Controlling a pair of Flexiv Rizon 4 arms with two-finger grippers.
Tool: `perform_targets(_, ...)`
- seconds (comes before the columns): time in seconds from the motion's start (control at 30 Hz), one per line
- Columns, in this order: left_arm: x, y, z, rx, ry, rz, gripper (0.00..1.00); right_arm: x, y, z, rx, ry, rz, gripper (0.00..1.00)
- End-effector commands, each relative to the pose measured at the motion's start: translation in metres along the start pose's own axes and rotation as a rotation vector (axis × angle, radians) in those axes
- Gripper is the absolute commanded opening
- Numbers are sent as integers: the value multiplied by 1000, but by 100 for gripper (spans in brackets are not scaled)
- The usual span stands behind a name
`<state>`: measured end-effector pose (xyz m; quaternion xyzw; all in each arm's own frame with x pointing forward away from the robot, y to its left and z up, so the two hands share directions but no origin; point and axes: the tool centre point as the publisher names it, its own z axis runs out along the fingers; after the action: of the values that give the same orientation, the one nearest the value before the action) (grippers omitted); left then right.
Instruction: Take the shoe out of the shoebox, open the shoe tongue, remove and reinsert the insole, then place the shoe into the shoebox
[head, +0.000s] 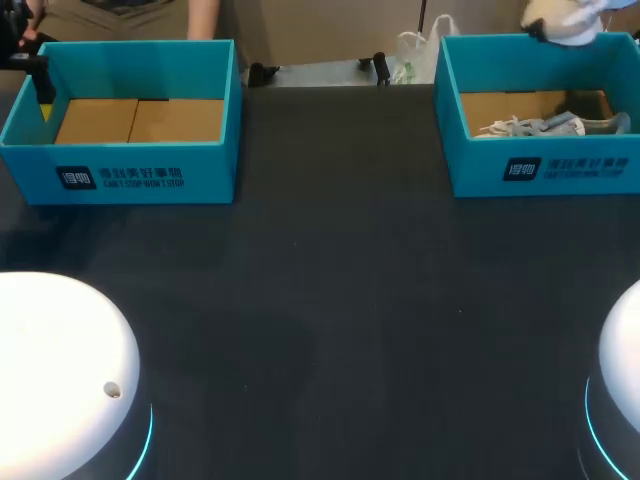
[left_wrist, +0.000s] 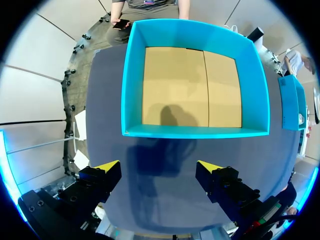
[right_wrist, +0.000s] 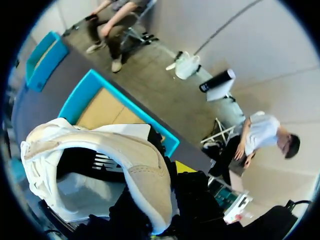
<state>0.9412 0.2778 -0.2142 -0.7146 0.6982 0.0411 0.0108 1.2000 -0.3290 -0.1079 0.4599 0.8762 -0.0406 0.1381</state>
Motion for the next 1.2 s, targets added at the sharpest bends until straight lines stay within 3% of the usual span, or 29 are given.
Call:
perform_targets(0.03, 0, 1, 0, 1, -1, 0, 100, -2, 3, -4, 22, 8, 96, 0)
perform_targets(0.27, 0, 1, 0, 1, -1, 0, 100, -2, 3, -4, 22, 8, 96, 0)
perform_targets(0.43, 0, 1, 0, 1, -1, 0, 100, 5, -10, 16, 131, -98, 258, 0)
perform_targets(0.47, 0, 1, 0, 1, -1, 0, 100, 7, -12, 20, 115, -74, 265, 0)
perform_targets(0.53, 0, 1, 0, 1, -1, 0, 100, 11, -16, 24, 156, -123, 324, 0)
perform_targets(0.9, 0, 1, 0, 1, -1, 0, 100, 28, -32, 49, 144, -134, 463, 0)
perform_targets(1.2, 0, 1, 0, 1, -1, 0, 100, 27, -44, 64, 193, -136, 597, 0)
